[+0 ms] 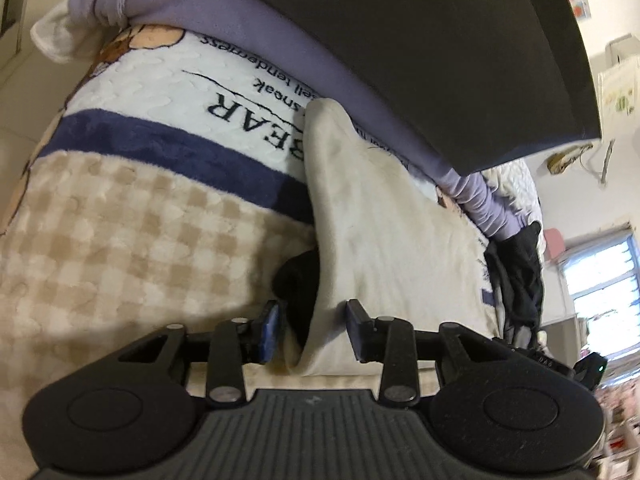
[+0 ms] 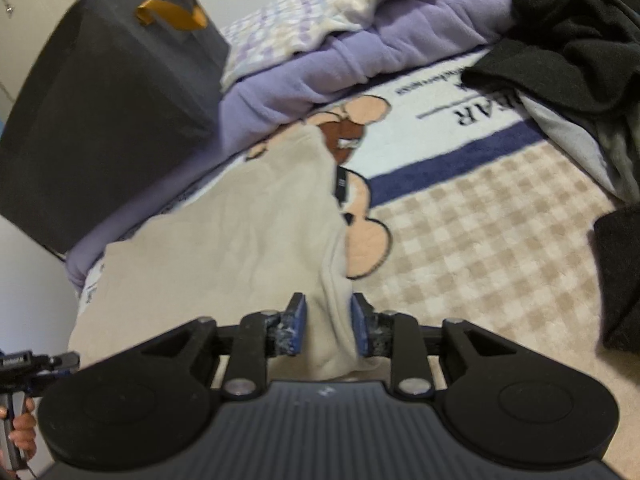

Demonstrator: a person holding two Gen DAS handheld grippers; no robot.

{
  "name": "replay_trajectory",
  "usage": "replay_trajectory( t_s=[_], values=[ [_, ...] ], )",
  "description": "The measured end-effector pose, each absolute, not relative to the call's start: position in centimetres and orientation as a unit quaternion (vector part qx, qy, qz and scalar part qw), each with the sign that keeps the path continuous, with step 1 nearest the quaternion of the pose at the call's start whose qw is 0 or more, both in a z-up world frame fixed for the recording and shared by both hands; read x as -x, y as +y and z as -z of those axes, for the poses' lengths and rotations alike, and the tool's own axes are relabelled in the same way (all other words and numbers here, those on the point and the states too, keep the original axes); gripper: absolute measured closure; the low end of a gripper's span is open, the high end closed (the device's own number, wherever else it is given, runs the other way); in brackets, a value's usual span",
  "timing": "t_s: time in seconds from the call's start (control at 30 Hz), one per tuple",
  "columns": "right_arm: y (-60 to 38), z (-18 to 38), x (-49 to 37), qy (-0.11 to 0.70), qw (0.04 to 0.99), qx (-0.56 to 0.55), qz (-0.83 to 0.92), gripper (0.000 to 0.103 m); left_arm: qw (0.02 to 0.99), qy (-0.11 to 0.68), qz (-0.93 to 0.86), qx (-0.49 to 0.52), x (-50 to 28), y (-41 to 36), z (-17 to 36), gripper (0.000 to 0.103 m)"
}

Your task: Fold clothes

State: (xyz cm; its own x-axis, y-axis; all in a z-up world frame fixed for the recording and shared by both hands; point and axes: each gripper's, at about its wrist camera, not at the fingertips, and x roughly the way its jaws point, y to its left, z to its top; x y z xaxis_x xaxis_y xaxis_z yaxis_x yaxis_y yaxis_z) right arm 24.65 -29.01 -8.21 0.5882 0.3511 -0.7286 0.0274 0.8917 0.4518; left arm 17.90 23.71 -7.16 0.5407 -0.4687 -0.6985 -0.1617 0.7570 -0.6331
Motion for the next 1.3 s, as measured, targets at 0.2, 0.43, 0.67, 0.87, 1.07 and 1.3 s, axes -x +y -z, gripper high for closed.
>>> replay_trajectory(
  t_s=[0.2,0.43,0.67,0.87,1.07,1.3],
  values=[
    [-29.4,9.2,-23.9,0.455,0.862,-0.208,-0.076,0.094,0.809,0.478,0.091,0.330,-17.6,23.8,7.8,0.082],
    [-26.1,5.8,-23.3,0.428,0.899,-0.077,-0.050,0.065,0.824,0.490,0.047,0.281,-17.6,23.3,4.7,0.048],
    [-22.7,3.4,-22.7,0.393,0.914,-0.036,-0.093,0.066,0.886,0.425,0.058,0.178,-18.2,18.5,0.0,0.048],
    [-16.9,3.8,-22.8,0.409,0.900,-0.013,-0.152,0.066,0.881,0.450,0.105,0.104,-20.6,11.2,1.1,0.048],
    [-13.9,5.5,-22.3,0.422,0.889,0.028,-0.178,0.067,0.874,0.473,0.105,0.045,-20.5,8.2,3.9,0.048],
    [-18.5,6.1,-21.9,0.433,0.887,-0.015,-0.160,0.064,0.872,0.471,0.117,0.062,-19.8,10.1,4.3,0.048]
  ],
)
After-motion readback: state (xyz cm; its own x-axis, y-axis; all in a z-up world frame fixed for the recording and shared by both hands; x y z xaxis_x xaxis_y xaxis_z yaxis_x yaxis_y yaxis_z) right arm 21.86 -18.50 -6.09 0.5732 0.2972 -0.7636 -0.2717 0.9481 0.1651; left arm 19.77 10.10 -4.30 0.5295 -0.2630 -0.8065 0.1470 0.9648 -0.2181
